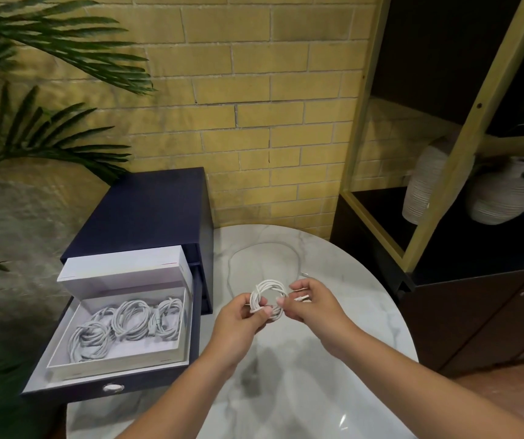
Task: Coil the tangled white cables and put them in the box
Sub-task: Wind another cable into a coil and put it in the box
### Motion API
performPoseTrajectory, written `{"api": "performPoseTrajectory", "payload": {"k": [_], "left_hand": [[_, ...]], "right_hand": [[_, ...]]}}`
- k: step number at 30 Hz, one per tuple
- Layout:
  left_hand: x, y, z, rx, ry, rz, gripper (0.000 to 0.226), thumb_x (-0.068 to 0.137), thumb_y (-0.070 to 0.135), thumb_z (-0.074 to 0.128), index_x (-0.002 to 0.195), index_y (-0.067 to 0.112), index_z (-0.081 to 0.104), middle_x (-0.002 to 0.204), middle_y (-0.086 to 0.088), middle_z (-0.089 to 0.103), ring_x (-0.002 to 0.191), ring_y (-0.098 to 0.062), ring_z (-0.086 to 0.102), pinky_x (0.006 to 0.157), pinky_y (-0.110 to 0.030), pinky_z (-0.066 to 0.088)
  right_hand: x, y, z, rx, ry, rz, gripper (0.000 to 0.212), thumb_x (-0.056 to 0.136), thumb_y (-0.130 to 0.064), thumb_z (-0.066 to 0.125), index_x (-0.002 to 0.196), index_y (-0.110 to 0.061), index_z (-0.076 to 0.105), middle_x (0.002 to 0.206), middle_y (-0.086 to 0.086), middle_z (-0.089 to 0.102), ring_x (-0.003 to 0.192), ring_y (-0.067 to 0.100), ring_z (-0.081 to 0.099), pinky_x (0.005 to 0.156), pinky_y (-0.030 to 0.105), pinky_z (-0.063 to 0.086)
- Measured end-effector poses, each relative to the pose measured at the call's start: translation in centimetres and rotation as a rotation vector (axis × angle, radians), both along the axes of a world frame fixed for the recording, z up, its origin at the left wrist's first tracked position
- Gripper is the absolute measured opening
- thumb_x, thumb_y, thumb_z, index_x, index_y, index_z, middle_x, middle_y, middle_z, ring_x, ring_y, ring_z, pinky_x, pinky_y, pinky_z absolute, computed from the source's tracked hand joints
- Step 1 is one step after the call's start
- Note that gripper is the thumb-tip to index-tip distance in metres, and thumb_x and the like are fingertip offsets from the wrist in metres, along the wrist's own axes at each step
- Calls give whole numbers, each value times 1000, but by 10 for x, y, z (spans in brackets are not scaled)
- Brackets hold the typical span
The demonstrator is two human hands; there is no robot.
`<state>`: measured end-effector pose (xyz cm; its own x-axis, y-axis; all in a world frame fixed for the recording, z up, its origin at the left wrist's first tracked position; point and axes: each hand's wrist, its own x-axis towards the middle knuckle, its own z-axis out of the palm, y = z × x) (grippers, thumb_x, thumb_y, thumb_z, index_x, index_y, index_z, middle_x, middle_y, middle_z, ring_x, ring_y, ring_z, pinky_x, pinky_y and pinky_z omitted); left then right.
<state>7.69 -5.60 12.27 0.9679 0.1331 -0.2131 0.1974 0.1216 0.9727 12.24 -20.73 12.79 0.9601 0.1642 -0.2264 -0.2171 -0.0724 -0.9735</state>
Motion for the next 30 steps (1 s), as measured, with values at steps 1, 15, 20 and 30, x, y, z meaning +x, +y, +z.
{"api": "performPoseTrajectory", "payload": {"k": [1, 15, 20, 30], "left_hand": [[0, 1, 0, -5, -3, -2, 9, 87, 0, 64, 94, 4, 61, 91, -14, 72, 80, -17, 70, 86, -31, 53], [5, 5, 2, 285, -42, 92, 41, 80, 13, 75, 114, 23, 53, 104, 2, 62, 88, -14, 65, 81, -28, 55], [4, 4, 2, 368, -90, 80, 15, 84, 8, 66, 93, 18, 70, 87, 4, 73, 84, -11, 66, 66, -10, 46], [8, 23, 12, 355, 17, -278, 11, 72, 20, 64, 79, 15, 70, 76, -1, 61, 73, -14, 48, 71, -32, 36]], "right_hand": [[1, 0, 1, 32, 24, -2, 33, 77, -10, 79, 100, -9, 56, 85, 7, 61, 71, 18, 62, 84, 37, 56], [3, 5, 10, 12, 55, 243, 26, 79, 6, 60, 101, -5, 70, 80, 4, 64, 70, 14, 55, 66, 20, 46], [1, 8, 16, -109, 50, 302, 25, 71, -12, 68, 95, -11, 73, 79, -1, 65, 76, 11, 56, 68, 20, 43], [2, -1, 16, -289, 54, 376, 19, 80, -5, 57, 72, -20, 65, 58, -9, 55, 61, 8, 47, 58, 21, 38]]}}
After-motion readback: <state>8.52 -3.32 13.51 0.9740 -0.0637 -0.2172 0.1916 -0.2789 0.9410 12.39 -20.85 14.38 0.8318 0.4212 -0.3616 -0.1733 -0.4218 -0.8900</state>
